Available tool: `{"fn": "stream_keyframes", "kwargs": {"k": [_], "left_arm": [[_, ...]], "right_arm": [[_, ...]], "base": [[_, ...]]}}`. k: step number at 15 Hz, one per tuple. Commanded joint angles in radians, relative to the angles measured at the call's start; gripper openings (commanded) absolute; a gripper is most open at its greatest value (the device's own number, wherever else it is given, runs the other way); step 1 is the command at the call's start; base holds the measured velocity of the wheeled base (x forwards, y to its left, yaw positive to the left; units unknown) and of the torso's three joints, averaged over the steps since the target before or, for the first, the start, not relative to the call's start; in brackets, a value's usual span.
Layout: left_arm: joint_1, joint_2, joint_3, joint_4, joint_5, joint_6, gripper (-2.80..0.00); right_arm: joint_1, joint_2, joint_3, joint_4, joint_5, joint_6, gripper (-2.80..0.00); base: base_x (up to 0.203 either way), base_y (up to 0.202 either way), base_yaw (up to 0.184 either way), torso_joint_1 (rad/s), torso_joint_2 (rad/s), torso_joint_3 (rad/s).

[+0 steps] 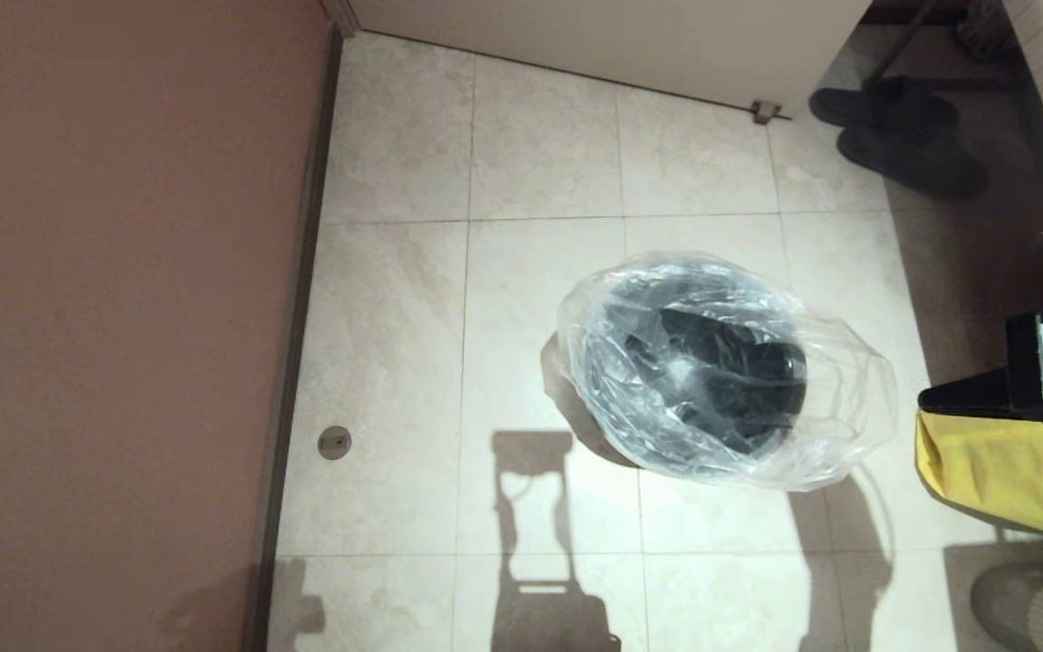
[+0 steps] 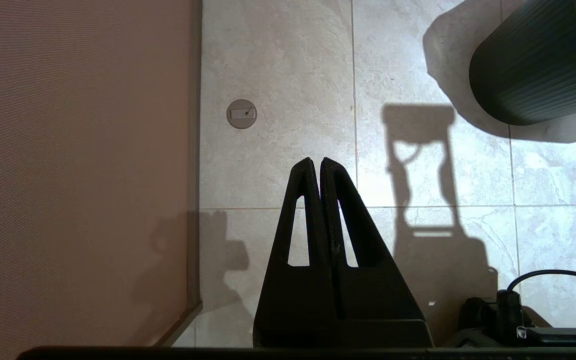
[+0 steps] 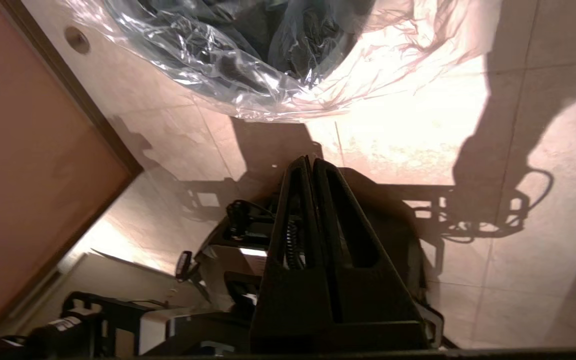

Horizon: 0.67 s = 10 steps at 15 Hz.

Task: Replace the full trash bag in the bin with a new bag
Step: Put the new garbage bag on the trash can

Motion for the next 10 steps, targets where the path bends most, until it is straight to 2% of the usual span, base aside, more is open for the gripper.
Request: {"fn": "stream_keyframes", "kwargs": {"k": [1,6,8,10], "left_arm": [[0.0,0.0,0.0,0.001,0.0,0.001,-2.8],[0.0,0.0,-0.003,0.001,0.003,0.004,-2.8],[-0.001,0.022,-0.076,0.007,-0.005,0.002,-2.8],[-0.001,0.146,-0.166,0.007,-0.021,-0.003,-2.8]], "right_arm": [[-0.011,-0.057,0.022,0.005,0.001,0.006,-2.8],[-0.034,-0.117,0.11,0.003,0.002,0.038,-2.8],[-0.037,-0.127,0.127,0.003,0.002,0.07,-2.8],[-0.06,-0.128,0.141,0.003,-0.002,0.07,-2.8]], "base": [[0.0,0.0,0.0,0.0,0.0,0.0],[0.0,0.0,0.0,0.0,0.0,0.0],[0.0,0.0,0.0,0.0,0.0,0.0],[0.0,0.0,0.0,0.0,0.0,0.0]]}}
